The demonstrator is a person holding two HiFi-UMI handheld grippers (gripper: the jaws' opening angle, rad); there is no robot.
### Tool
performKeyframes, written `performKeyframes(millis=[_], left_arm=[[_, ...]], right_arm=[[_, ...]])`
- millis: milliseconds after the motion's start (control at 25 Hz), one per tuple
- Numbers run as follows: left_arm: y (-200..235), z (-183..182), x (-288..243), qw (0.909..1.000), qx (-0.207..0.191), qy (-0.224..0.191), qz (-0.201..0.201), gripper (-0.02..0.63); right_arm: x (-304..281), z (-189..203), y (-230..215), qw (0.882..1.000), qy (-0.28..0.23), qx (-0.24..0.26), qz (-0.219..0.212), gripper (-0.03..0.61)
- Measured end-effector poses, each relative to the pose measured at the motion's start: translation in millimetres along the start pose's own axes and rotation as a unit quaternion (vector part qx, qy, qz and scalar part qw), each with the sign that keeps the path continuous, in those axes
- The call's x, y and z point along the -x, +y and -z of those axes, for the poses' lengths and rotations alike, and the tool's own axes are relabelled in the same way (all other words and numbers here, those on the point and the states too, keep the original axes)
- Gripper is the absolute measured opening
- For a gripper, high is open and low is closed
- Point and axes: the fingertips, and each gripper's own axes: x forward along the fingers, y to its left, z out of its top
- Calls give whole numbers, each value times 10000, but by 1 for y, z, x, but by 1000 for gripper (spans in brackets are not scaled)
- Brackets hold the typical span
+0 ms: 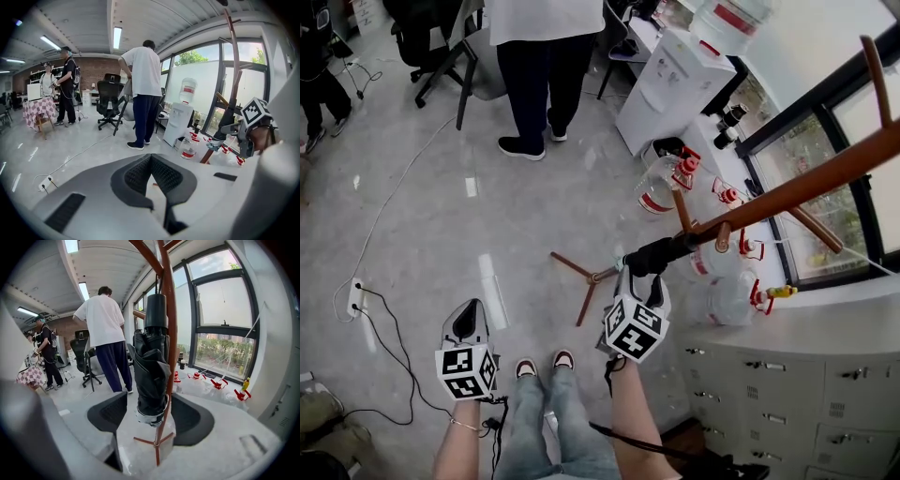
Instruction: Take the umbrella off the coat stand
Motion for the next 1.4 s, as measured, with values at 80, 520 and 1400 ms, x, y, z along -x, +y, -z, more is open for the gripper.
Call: performKeyframes(millis=[80,520,1400], left_arm=[[2,1,-2,10000,12,18,-4,5],[13,9,-10,9998,40,156,-75,5],[17,16,-23,9994,105,287,-138,5]], right_arm=[[-6,0,-1,9999,8,-5,104,278],[-32,-1,-4,9987,-25,35,514,278],[-45,-9,-12,9941,-169,129,1064,262]])
